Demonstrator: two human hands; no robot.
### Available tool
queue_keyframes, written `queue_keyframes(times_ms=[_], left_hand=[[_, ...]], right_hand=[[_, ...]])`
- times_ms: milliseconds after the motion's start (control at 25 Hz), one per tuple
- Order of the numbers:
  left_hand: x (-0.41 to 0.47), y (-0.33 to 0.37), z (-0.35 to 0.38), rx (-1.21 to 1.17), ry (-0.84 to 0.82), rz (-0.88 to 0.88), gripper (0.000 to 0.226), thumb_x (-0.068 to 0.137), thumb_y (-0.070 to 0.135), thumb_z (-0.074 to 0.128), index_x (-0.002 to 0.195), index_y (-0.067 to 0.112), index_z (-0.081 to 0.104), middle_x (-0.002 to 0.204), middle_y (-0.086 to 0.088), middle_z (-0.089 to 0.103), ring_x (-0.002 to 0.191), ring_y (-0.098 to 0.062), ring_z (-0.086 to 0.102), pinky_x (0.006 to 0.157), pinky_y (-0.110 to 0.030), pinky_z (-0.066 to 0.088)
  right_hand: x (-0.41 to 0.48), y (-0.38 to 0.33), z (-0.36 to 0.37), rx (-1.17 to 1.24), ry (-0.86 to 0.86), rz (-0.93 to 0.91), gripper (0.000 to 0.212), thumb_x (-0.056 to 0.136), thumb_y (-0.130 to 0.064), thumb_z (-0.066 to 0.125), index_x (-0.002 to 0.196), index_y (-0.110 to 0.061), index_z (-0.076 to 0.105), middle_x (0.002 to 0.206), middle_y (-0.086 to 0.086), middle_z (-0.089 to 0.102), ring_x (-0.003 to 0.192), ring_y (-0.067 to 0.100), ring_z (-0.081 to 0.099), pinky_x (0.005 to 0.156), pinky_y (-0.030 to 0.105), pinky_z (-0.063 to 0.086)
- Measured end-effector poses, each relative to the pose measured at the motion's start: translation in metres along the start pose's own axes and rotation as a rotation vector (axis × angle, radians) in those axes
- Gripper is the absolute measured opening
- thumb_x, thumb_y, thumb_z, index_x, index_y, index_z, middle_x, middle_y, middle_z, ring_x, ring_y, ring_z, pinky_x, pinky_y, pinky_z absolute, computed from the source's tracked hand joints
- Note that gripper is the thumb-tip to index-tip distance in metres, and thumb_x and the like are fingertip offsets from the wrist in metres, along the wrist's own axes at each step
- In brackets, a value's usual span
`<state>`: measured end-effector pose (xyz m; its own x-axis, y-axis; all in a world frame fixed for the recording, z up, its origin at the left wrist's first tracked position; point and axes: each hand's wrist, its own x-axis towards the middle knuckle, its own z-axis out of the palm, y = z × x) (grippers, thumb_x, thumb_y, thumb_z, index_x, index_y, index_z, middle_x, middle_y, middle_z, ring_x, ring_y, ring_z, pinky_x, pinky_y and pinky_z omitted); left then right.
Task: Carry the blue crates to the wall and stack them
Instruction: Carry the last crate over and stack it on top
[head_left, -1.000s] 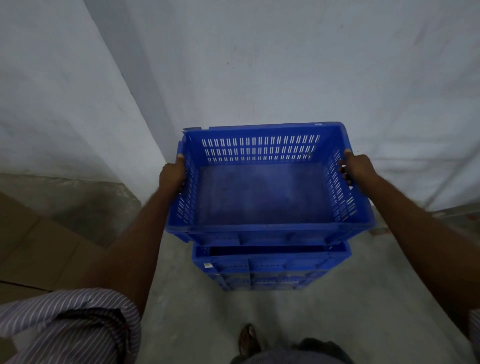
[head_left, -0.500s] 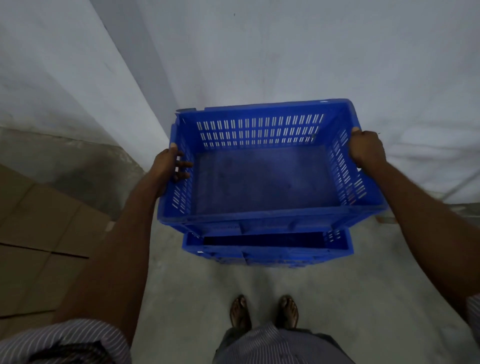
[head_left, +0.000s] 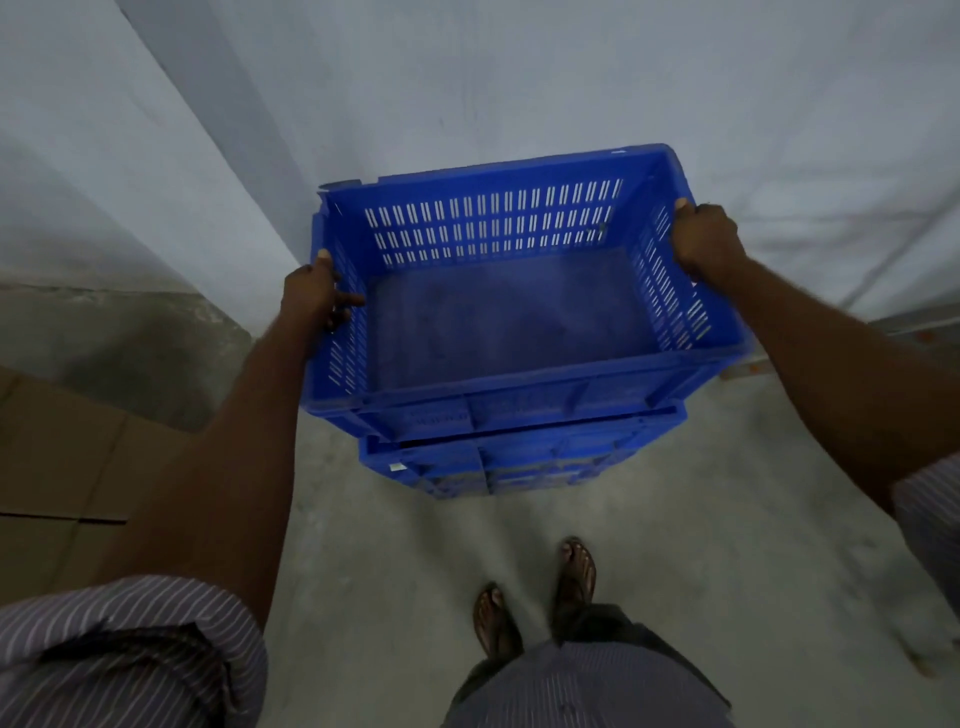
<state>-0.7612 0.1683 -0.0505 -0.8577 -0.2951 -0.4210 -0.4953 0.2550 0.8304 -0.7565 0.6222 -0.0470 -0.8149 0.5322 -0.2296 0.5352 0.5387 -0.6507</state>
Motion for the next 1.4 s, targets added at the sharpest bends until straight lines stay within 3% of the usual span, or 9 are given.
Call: queue_keyframes(times_ms=[120, 320, 560, 680, 760, 840, 1000, 1160, 1400], left_hand=[[-0.01, -0.017, -0.003, -0.037, 0.002, -0.008, 0.046, 0.106, 0.051, 0.035, 0.114, 0.008, 0.051, 0.092, -0.014, 0.072, 0.053, -0.017, 0.054, 0.045, -0.022, 0.044], [-0.012, -0.014, -0.004, -0.007, 0.011, 0.028, 0.054, 0.103, 0.054, 0.039, 0.12, 0.006, 0.056, 0.1, -0.018, 0.075, 0.043, -0.012, 0.06, 0.046, -0.024, 0.046], [-0.018, -0.014, 0.004, 0.025, 0.03, 0.037, 0.047, 0.106, 0.052, 0.037, 0.113, 0.007, 0.051, 0.082, -0.018, 0.073, 0.034, -0.01, 0.056, 0.038, -0.017, 0.04], [-0.02, -0.007, 0.003, 0.038, 0.021, -0.027, 0.045, 0.107, 0.05, 0.035, 0.111, 0.008, 0.05, 0.056, -0.007, 0.071, 0.034, -0.013, 0.051, 0.038, -0.013, 0.035], [-0.017, -0.006, 0.0, 0.037, 0.016, -0.04, 0.048, 0.106, 0.052, 0.035, 0.113, 0.008, 0.052, 0.053, -0.004, 0.07, 0.036, -0.014, 0.052, 0.04, -0.015, 0.037], [-0.018, -0.008, 0.0, 0.027, -0.001, -0.044, 0.049, 0.105, 0.054, 0.036, 0.114, 0.008, 0.053, 0.056, -0.004, 0.071, 0.04, -0.014, 0.048, 0.042, -0.017, 0.037], [-0.029, -0.009, 0.007, 0.036, 0.029, -0.004, 0.048, 0.105, 0.053, 0.037, 0.109, 0.008, 0.052, 0.057, -0.005, 0.071, 0.038, -0.014, 0.048, 0.04, -0.016, 0.037], [-0.042, -0.027, 0.006, -0.005, 0.039, -0.003, 0.049, 0.105, 0.054, 0.037, 0.109, 0.007, 0.052, 0.083, -0.016, 0.072, 0.039, -0.013, 0.052, 0.043, -0.019, 0.039], [-0.025, -0.025, -0.004, 0.062, 0.057, 0.041, 0.051, 0.102, 0.057, 0.04, 0.105, 0.009, 0.058, 0.073, -0.01, 0.072, 0.043, -0.013, 0.061, 0.043, -0.021, 0.041]], right_hand=[[-0.001, -0.01, -0.003, 0.02, -0.045, 0.002, 0.069, 0.099, -0.057, 0.034, 0.129, 0.001, 0.057, 0.129, 0.025, 0.061, 0.112, 0.043, 0.062, 0.096, 0.046, 0.052], [0.0, 0.016, -0.004, 0.059, -0.051, 0.062, 0.061, 0.099, -0.056, 0.036, 0.114, -0.001, 0.058, 0.102, 0.024, 0.067, 0.071, 0.034, 0.063, 0.058, 0.038, 0.051], [0.022, 0.022, -0.003, 0.012, -0.057, 0.088, 0.058, 0.093, -0.058, 0.038, 0.112, -0.007, 0.057, 0.103, 0.022, 0.061, 0.077, 0.034, 0.062, 0.067, 0.046, 0.061], [0.017, 0.014, -0.008, -0.043, -0.091, 0.064, 0.05, 0.098, -0.05, 0.033, 0.116, -0.008, 0.054, 0.088, 0.022, 0.057, 0.045, 0.031, 0.06, 0.028, 0.03, 0.045], [0.008, 0.009, -0.011, -0.096, -0.115, 0.058, 0.052, 0.105, -0.043, 0.03, 0.123, 0.0, 0.054, 0.075, 0.017, 0.054, 0.035, 0.022, 0.057, 0.022, 0.025, 0.037], [0.004, 0.013, -0.009, -0.09, -0.096, 0.089, 0.054, 0.106, -0.04, 0.033, 0.128, 0.004, 0.053, 0.079, 0.018, 0.06, 0.055, 0.029, 0.063, 0.033, 0.029, 0.047], [-0.001, 0.022, -0.01, -0.02, -0.009, 0.025, 0.06, 0.104, -0.046, 0.035, 0.139, 0.001, 0.048, 0.138, 0.023, 0.055, 0.122, 0.04, 0.057, 0.093, 0.038, 0.048], [0.0, 0.011, -0.012, -0.017, -0.009, 0.003, 0.065, 0.102, -0.052, 0.035, 0.138, 0.0, 0.049, 0.141, 0.024, 0.053, 0.126, 0.041, 0.055, 0.103, 0.044, 0.047], [-0.012, 0.031, -0.002, -0.042, 0.017, -0.002, 0.061, 0.105, -0.049, 0.032, 0.139, 0.0, 0.048, 0.142, 0.023, 0.052, 0.128, 0.039, 0.053, 0.102, 0.039, 0.045]])
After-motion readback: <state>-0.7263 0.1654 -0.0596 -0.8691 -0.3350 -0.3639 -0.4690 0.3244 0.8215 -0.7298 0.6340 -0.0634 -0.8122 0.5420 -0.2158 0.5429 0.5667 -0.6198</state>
